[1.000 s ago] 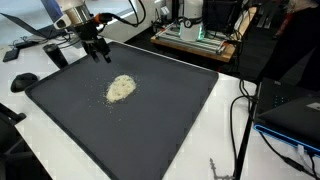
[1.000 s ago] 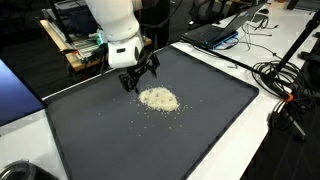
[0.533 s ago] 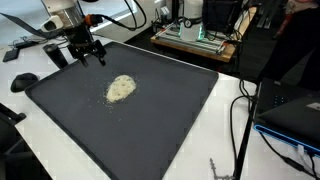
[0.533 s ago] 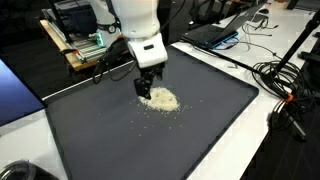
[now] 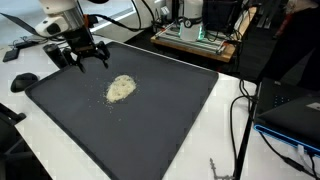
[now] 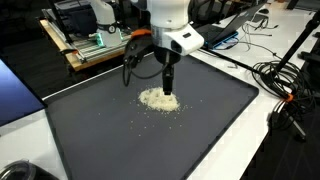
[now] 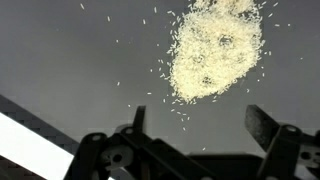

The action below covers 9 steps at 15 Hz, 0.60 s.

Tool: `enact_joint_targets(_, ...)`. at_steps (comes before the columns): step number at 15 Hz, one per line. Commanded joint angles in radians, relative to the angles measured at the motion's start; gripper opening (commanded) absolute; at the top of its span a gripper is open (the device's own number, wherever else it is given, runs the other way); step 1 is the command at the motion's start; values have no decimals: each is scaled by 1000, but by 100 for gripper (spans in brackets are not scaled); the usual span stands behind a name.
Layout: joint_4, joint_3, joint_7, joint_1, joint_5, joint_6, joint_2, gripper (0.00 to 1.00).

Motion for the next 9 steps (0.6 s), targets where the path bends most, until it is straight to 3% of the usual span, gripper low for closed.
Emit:
enact_joint_targets(1,16,3,-87,36,-67,-11,2,100)
enact_joint_targets(5,12,0,-123,89,-127,-12,2,100)
enact_joint_targets(9,4,-25,-29,160,-202,-15,-8,100)
